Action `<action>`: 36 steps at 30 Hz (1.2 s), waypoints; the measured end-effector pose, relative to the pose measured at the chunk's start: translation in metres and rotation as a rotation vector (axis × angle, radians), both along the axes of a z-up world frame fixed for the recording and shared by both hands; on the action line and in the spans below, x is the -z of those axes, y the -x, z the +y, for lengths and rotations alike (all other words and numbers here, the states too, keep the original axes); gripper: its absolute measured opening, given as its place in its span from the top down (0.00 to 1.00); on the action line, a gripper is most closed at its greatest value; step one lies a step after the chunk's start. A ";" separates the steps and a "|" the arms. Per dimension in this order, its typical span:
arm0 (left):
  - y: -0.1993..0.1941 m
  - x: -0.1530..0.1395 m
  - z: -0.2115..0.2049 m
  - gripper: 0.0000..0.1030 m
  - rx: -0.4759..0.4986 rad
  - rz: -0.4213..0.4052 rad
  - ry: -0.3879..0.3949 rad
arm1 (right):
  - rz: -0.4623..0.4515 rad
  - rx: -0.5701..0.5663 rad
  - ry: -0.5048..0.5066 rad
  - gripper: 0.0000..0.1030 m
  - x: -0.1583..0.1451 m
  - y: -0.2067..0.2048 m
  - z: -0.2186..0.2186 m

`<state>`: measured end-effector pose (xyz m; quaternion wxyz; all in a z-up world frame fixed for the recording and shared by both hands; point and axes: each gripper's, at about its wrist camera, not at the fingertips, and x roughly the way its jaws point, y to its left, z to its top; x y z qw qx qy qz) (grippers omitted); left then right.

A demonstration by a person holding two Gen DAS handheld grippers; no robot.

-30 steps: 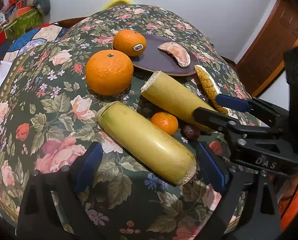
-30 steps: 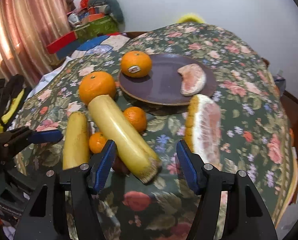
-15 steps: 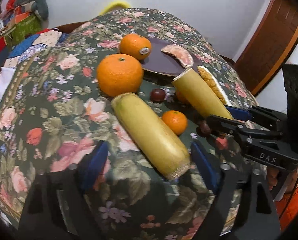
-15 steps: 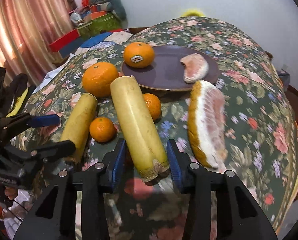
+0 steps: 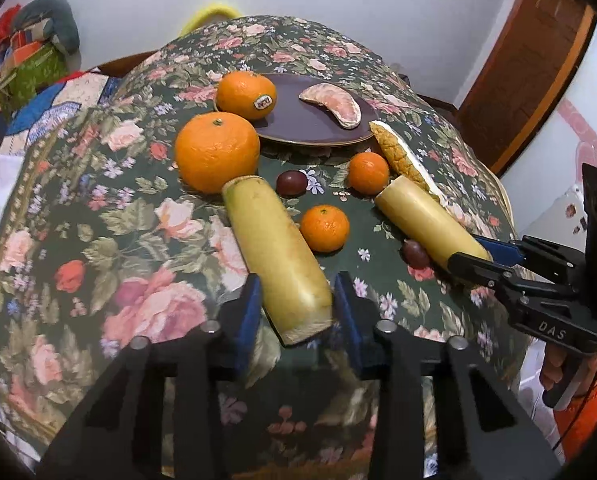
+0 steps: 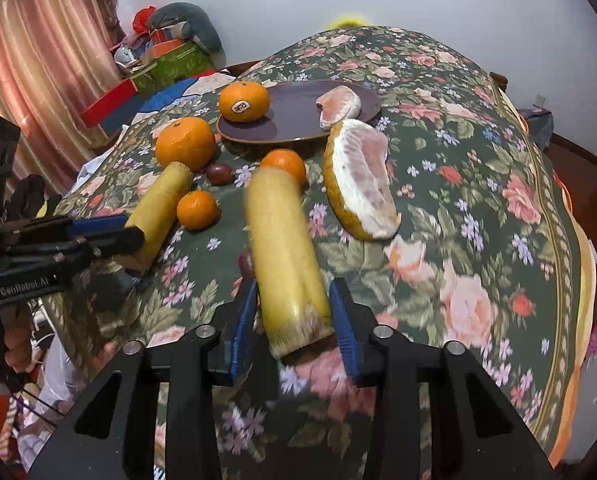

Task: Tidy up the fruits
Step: 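Grasp the second corn cob with the left tool while the right tool holds its cob, then carry both corn cobs upright to the purple plate and lay them down side by side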

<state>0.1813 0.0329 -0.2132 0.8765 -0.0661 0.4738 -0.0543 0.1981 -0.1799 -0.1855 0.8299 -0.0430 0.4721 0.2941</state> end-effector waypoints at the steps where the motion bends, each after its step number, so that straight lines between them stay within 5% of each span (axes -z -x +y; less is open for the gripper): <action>1: 0.003 -0.003 0.001 0.69 -0.001 -0.004 -0.019 | 0.006 0.005 -0.004 0.69 0.000 0.002 -0.002; 19: -0.043 0.020 0.005 0.52 -0.030 0.100 0.021 | 0.026 -0.002 0.002 0.68 0.002 -0.026 0.013; 36: -0.056 0.021 0.010 0.57 -0.054 0.068 0.006 | 0.058 0.005 -0.038 0.68 0.007 -0.040 0.017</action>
